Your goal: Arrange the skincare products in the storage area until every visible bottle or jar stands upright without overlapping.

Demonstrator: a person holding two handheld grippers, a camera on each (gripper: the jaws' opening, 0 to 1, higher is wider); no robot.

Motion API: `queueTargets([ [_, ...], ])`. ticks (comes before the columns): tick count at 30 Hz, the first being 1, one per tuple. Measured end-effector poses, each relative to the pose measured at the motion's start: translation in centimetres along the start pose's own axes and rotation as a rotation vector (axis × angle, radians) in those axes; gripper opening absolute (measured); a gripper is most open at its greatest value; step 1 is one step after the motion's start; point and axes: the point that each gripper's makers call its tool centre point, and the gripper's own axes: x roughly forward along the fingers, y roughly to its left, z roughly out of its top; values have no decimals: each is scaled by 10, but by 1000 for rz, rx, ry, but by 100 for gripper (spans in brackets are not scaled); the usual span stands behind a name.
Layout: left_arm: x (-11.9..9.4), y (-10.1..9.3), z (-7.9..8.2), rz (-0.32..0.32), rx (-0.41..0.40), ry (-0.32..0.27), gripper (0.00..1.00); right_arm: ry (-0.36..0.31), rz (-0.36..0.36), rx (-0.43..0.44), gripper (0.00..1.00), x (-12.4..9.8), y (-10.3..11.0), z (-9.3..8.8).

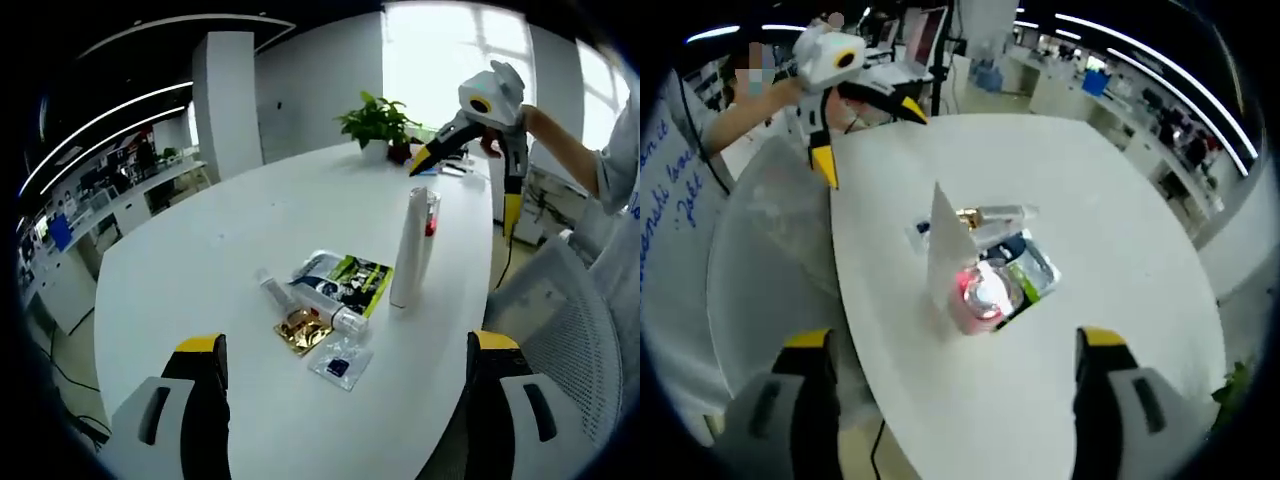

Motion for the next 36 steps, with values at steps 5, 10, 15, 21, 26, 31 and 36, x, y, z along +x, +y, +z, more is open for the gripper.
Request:
queueTargets([
  [5, 13, 5, -2, -10, 5, 30, 97, -18, 0, 15, 100, 0, 4, -2],
  [10, 25, 16, -3, -7, -7, 46, 93, -21, -13, 30, 99, -1, 2, -7],
  [15, 41, 26, -2, -17, -5, 76, 86, -43, -21, 59, 100, -1, 0, -7],
  [21, 63, 45, 1, -1, -17, 107, 77, -46, -21, 60, 99, 2, 2, -7],
  [26, 84, 63, 0, 23, -59, 126, 67, -47, -24, 66, 99, 3, 2, -10],
  [31, 103, 73, -3, 29, -122, 158, 55, -45, -33, 72, 99, 3, 1, -13],
  [36, 120, 81, -7, 48, -115, 199, 49, -38, -37, 84, 99, 3, 1, -19],
])
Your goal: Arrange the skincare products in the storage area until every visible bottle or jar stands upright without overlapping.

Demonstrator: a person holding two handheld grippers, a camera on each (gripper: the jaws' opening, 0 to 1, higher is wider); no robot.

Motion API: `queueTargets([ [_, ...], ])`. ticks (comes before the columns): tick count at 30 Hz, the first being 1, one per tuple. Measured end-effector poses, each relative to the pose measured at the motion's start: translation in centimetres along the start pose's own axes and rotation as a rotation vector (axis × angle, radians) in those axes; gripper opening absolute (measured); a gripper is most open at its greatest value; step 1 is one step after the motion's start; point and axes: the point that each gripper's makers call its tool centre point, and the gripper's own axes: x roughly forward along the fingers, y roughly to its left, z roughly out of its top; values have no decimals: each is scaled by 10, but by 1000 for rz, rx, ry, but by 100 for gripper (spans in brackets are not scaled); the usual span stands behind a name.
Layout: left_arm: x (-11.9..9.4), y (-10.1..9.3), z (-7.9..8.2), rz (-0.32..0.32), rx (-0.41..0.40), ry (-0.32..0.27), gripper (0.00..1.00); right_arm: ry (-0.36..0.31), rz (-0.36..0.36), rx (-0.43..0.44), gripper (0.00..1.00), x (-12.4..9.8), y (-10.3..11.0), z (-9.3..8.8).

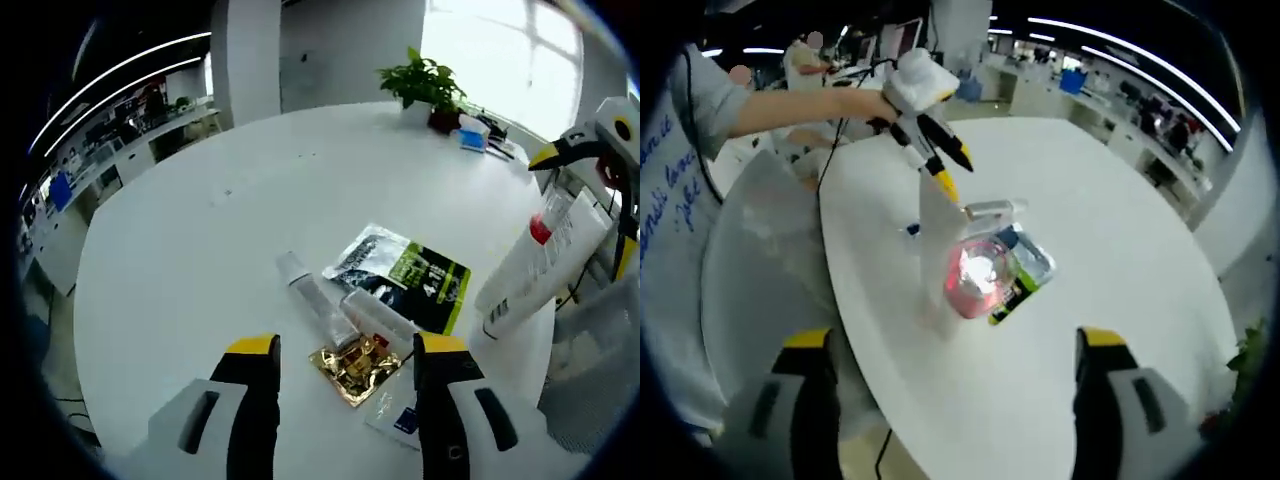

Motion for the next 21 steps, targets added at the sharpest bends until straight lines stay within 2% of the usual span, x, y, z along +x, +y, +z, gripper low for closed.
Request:
queueTargets([
  [6, 19, 4, 1, 23, -7, 32, 44, 3, -1, 19, 99, 0, -1, -5],
  [10, 27, 7, -4, 46, 0, 60, 43, 5, -1, 26, 99, -1, 0, -7],
  [17, 39, 6, -7, 48, -25, 85, 41, 6, -5, 45, 99, 0, 0, -11],
  [21, 46, 6, -9, 54, -39, 120, 40, 5, -3, 54, 99, -1, 2, -13],
])
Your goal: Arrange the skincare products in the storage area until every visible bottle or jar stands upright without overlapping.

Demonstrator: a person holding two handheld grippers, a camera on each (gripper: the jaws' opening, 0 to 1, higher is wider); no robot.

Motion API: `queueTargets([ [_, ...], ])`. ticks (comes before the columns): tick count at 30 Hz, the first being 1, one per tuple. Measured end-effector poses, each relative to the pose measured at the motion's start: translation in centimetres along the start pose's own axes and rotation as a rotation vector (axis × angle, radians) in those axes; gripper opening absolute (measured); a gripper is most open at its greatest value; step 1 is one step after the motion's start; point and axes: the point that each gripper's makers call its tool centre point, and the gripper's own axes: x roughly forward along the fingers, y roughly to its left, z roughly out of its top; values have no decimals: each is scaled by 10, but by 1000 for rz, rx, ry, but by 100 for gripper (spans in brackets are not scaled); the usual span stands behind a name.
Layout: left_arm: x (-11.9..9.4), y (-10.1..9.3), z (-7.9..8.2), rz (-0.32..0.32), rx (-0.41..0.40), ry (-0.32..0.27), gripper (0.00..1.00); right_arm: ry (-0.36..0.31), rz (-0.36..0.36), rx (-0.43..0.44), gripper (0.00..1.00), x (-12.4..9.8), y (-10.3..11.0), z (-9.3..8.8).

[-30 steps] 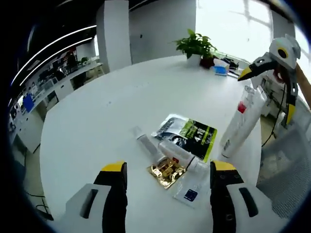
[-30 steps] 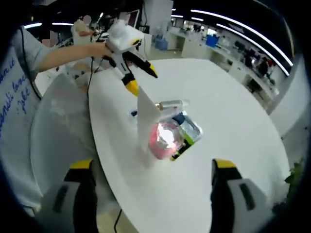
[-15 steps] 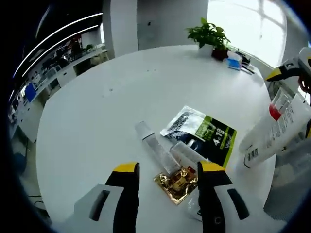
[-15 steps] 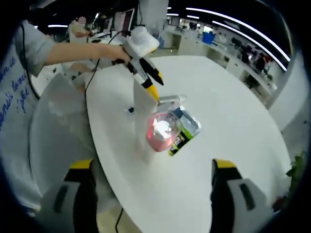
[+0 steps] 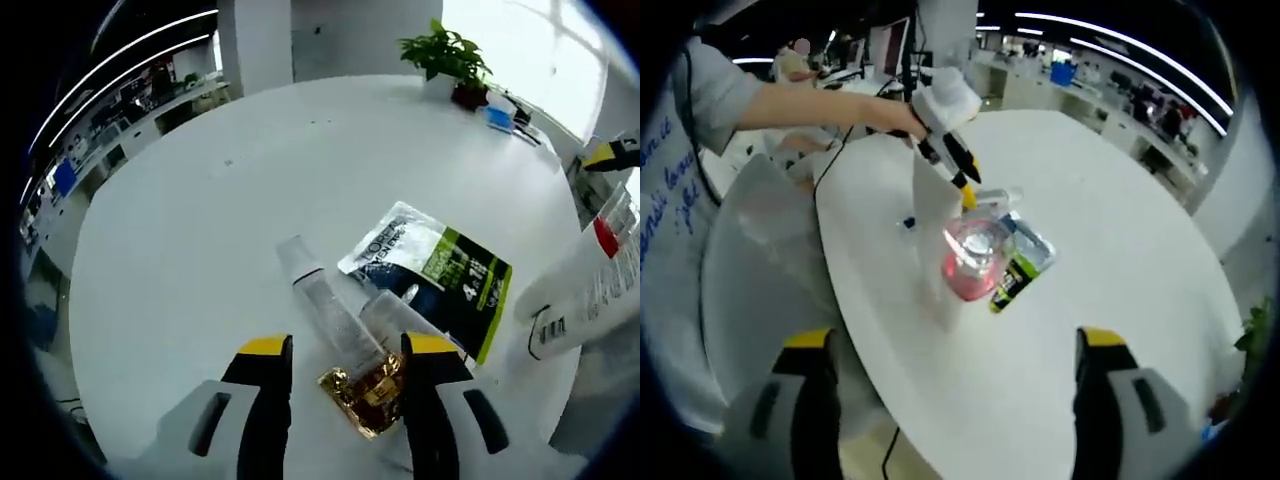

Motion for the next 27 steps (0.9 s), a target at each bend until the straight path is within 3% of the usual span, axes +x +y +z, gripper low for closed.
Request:
queueTargets([
  [3, 3, 1, 4, -2, -52, 24, 35, 0, -2, 9, 99, 0, -1, -3],
  [5, 6, 3, 5, 10, -36, 46, 31, 4, -3, 12, 99, 0, 0, -5],
  [8, 9, 5, -1, 27, 39, 126, 25, 8, -4, 13, 99, 0, 0, -7],
  [17, 17, 6, 2, 33, 13, 201, 22, 9, -6, 29, 99, 0, 1, -12],
  [18, 16, 5, -6, 27, 33, 253, 22, 10, -5, 30, 99, 0, 1, -12],
  [20, 17, 10, -10, 52, 121, 288, 21, 12, -6, 29, 98, 0, 1, -13],
  [27, 16, 10, -10, 64, 71, 239, 19, 10, -15, 41, 97, -3, 0, -16],
])
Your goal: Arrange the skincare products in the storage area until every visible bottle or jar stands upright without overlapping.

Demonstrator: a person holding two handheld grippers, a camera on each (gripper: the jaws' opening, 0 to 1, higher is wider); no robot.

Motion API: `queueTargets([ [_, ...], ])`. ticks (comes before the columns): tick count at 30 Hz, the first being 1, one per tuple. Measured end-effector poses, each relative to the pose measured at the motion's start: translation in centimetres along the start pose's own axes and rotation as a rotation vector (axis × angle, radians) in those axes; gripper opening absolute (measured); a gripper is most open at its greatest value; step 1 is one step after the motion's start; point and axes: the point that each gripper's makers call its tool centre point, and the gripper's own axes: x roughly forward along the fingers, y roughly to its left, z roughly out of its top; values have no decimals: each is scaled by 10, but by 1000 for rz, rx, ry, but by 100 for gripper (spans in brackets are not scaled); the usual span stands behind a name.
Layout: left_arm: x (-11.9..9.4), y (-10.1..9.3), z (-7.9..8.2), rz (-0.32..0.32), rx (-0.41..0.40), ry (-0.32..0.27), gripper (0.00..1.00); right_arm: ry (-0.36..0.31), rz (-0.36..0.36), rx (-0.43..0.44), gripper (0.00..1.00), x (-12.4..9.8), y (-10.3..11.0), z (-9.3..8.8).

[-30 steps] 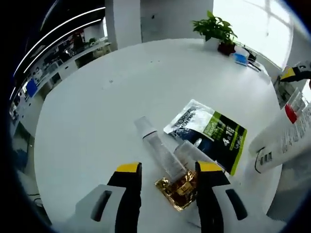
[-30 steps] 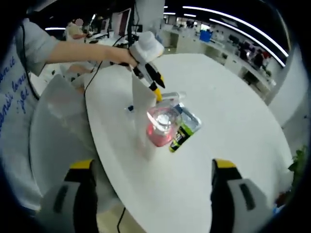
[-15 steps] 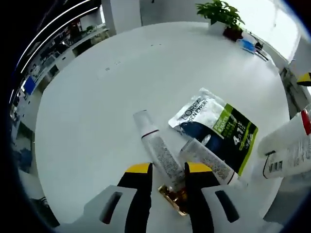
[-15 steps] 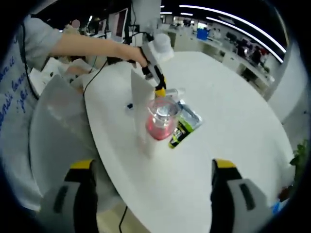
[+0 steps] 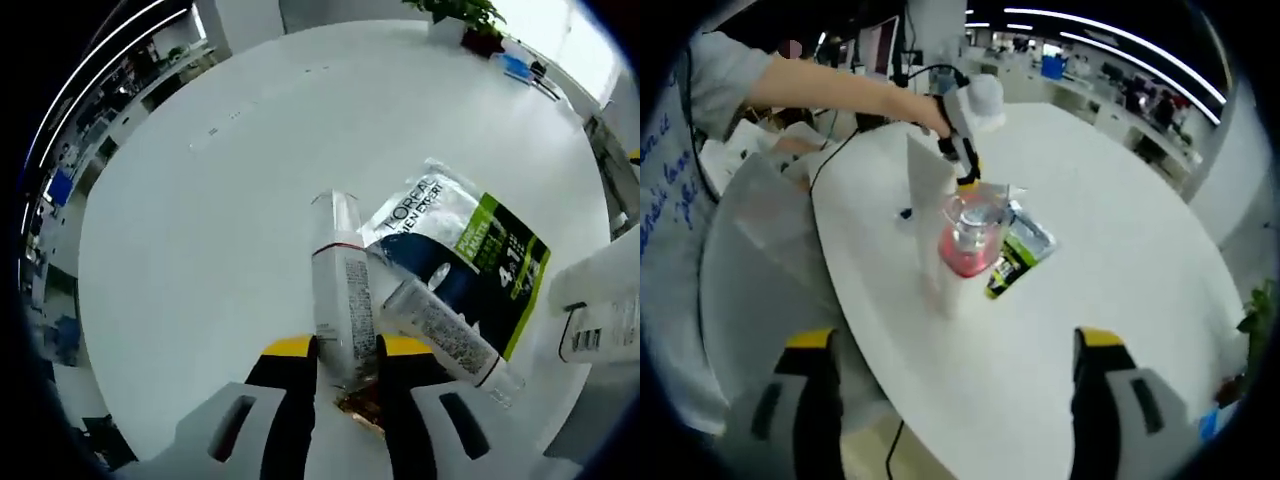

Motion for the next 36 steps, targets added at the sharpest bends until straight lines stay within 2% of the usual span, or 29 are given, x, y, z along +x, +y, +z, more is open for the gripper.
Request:
queueTargets([
  [6, -7, 3, -4, -5, -39, -41, 18, -23, 4, 14, 97, 1, 5, 2],
  [10, -14, 5, -4, -9, -69, -89, 18, -60, 13, 34, 97, 2, 9, 8],
  [18, -30, 5, -4, -34, -116, -143, 17, -113, 17, 77, 95, 3, 13, 11],
  [26, -54, 3, -2, -55, -146, -239, 17, -305, 14, 229, 93, -10, 10, 28],
  [30, -70, -1, -1, -66, -153, -294, 17, -345, -17, 258, 89, -17, 4, 31],
  [36, -93, -17, -7, -96, -148, -366, 17, -468, -50, 319, 80, -32, -1, 51],
])
